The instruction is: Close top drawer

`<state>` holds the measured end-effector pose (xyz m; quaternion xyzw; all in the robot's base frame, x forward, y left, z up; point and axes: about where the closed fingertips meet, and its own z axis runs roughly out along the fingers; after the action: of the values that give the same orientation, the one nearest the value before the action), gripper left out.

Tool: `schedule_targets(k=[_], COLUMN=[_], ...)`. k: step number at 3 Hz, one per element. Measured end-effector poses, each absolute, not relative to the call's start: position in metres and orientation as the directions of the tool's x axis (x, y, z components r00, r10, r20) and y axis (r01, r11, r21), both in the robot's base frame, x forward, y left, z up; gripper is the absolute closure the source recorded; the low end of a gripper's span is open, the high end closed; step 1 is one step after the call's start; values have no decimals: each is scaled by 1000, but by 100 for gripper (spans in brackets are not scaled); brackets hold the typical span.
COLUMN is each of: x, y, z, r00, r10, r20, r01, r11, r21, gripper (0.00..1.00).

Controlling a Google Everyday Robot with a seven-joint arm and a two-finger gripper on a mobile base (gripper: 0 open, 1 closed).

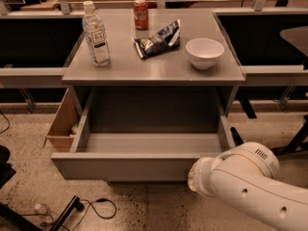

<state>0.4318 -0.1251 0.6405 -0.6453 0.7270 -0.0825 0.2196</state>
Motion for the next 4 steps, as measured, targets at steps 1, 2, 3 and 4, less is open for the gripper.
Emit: schedule_targets(k=[1,2,3,4], x=[433,460,463,499], y=[-125,-118,-117,-111], z=[641,643,642,643], r00=[-69,-46,-42,-17], r10=[-975,-977,-978,-984], r20=[-212,-207,-205,-180], r01=[-901,-891,-889,-883], r11=[153,134,130,99], r21=[-406,-434,-439,-458], gripper=[100,100,100,100])
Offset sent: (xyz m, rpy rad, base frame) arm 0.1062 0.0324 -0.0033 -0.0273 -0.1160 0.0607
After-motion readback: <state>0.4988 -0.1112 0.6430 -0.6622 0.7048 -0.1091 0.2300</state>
